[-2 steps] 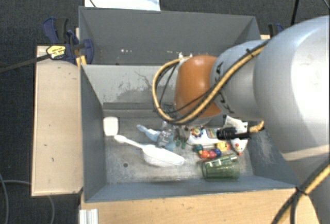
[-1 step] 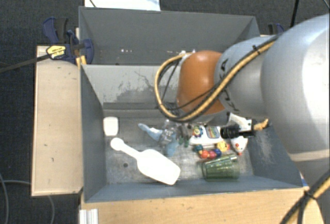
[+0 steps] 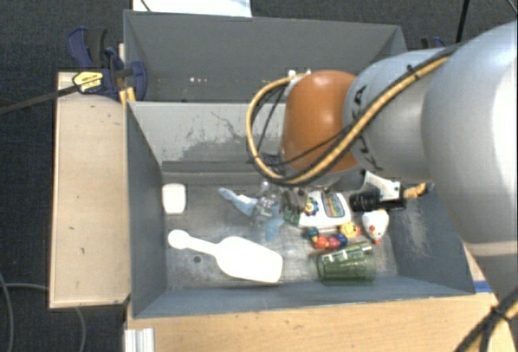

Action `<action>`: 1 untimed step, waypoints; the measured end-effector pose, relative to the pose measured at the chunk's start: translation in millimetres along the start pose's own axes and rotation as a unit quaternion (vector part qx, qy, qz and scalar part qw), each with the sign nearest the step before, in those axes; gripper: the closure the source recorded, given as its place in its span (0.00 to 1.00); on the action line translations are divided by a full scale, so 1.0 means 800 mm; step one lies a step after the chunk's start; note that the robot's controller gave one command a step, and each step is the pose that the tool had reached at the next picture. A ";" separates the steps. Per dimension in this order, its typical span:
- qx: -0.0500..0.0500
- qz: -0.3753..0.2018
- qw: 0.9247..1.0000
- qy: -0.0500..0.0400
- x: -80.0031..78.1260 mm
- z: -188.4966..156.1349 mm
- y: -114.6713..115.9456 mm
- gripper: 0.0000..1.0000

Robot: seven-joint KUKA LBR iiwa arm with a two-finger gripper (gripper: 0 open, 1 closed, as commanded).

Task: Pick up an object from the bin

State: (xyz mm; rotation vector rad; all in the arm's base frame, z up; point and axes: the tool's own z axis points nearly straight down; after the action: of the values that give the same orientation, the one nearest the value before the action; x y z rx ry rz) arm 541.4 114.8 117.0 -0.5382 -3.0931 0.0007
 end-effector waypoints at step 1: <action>0.000 -0.001 1.000 -0.001 -0.001 -0.023 0.000 1.00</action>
Offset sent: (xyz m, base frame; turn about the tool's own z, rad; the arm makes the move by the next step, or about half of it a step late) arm -0.0001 -0.0001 0.0580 0.0000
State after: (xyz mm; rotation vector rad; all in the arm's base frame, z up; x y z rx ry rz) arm 541.9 114.8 135.8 -0.5366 -3.0950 -0.0001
